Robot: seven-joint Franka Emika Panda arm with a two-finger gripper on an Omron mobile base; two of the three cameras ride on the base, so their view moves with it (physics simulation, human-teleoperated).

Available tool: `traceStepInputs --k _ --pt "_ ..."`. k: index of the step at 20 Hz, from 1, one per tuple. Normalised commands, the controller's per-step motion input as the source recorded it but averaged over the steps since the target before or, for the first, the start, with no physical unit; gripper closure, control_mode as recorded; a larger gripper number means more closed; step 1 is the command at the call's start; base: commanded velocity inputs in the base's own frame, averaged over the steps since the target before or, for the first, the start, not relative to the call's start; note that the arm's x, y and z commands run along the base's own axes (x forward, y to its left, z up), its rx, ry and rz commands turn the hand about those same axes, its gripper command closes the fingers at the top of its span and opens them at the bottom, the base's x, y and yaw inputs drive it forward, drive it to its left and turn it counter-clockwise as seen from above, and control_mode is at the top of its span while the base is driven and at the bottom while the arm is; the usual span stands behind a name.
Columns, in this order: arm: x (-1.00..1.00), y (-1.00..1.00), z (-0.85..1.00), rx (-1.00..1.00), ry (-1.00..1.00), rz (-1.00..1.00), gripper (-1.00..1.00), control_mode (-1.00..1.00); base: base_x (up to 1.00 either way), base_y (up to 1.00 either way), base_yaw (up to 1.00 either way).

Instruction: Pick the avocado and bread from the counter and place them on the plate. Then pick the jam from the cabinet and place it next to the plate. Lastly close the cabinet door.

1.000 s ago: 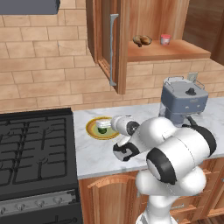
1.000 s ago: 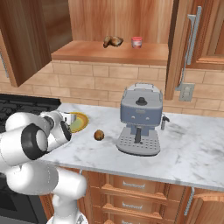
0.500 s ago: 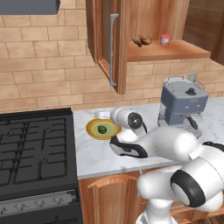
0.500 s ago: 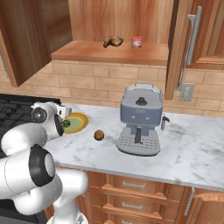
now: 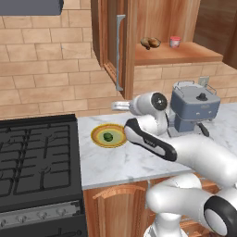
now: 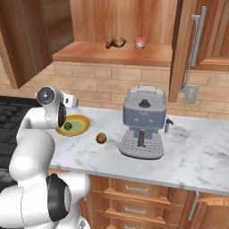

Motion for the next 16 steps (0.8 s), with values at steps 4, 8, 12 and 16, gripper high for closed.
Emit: traceStepInputs --k 4,8,12,16 --pt "0.0 -0.2 -0.08 -0.05 0.03 -0.05 -1.0 -1.0 0.0 0.0 0.0" --pt "0.0 -0.18 -0.38 -0.05 0.0 0.0 -1.0 -1.0 0.0 0.0 0.0" --pt "-0.01 -0.37 -0.39 -0.01 0.01 -0.02 -1.0 -1.0 0.0 0.0 0.0" --pt "-0.08 -0.47 -0.36 0.0 0.04 -0.07 -1.0 -1.0 0.0 0.0 0.0"
